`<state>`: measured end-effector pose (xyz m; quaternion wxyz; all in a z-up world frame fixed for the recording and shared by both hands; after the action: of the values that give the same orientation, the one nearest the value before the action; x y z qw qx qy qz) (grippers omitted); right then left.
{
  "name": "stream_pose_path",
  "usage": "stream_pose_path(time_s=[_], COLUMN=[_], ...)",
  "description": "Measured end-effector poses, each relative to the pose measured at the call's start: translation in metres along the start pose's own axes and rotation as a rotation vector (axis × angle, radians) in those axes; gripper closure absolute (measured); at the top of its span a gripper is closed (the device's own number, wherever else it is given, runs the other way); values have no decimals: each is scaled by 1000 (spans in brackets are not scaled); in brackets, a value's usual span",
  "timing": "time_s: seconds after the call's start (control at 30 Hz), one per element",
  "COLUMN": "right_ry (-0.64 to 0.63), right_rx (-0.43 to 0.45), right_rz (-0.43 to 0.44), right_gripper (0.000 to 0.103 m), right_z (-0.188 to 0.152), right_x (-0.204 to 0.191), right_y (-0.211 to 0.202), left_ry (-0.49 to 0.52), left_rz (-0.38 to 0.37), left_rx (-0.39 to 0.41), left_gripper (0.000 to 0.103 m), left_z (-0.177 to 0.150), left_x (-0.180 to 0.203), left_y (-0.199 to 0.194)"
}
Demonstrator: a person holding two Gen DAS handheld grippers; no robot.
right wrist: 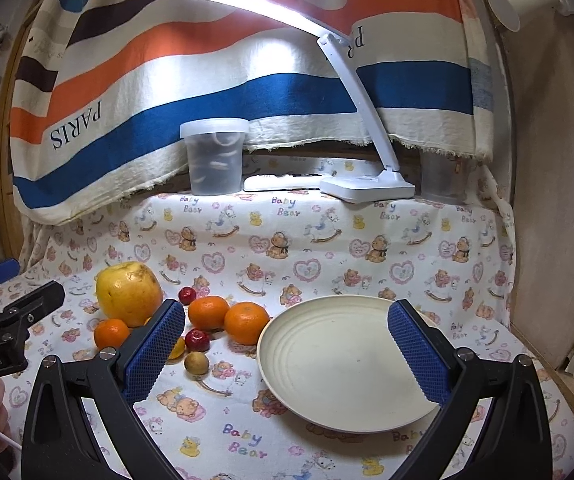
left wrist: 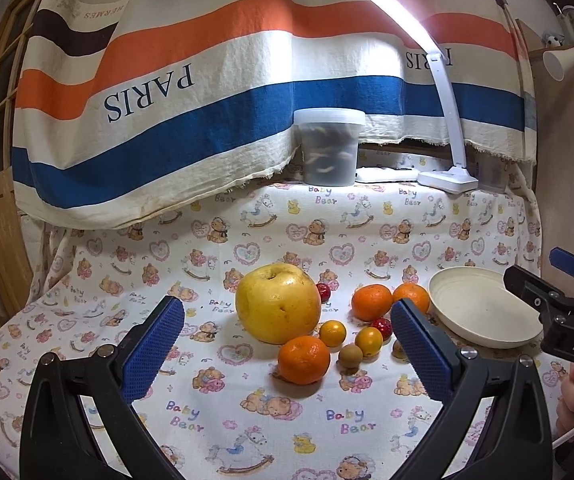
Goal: Organize fruits
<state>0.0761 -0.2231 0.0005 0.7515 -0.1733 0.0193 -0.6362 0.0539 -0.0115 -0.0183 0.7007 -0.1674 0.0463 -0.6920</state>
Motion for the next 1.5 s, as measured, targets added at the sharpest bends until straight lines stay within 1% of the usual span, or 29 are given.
stream_pose_path(time_s=[0.2, 1.0, 1.13, 1.5], right_ry=[-12, -7, -6, -3], right_rx=[4, -5, -3, -7], right_rz=[22, 18, 18, 8], right_gripper=[1, 1, 1, 1], right_z=[1, 1, 1, 0], right_x=[-4, -2, -2, -1], right_y=[-3, -1, -1, -1], left_ry=[3, 3, 7, 2], left_rz=[-8, -7, 10, 13], left_rx=[-1, -3, -25, -63], left_gripper=[0, 0, 0, 0], left_z=[0, 0, -2, -5], left_x=[2, 2, 1, 0], left_y=[0, 0, 5, 12])
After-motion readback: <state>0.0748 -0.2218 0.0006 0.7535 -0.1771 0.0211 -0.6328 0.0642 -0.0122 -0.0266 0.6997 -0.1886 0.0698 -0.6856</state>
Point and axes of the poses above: each gripper's, at about its wrist camera, not at the fingertips, and y roughly the way its jaws point, x to its right, z to its top, the point moved 6 cm from there along y, roughly the way its jaws point, and after that the axes turned 10 degrees about -y, right-handed, at the moved point
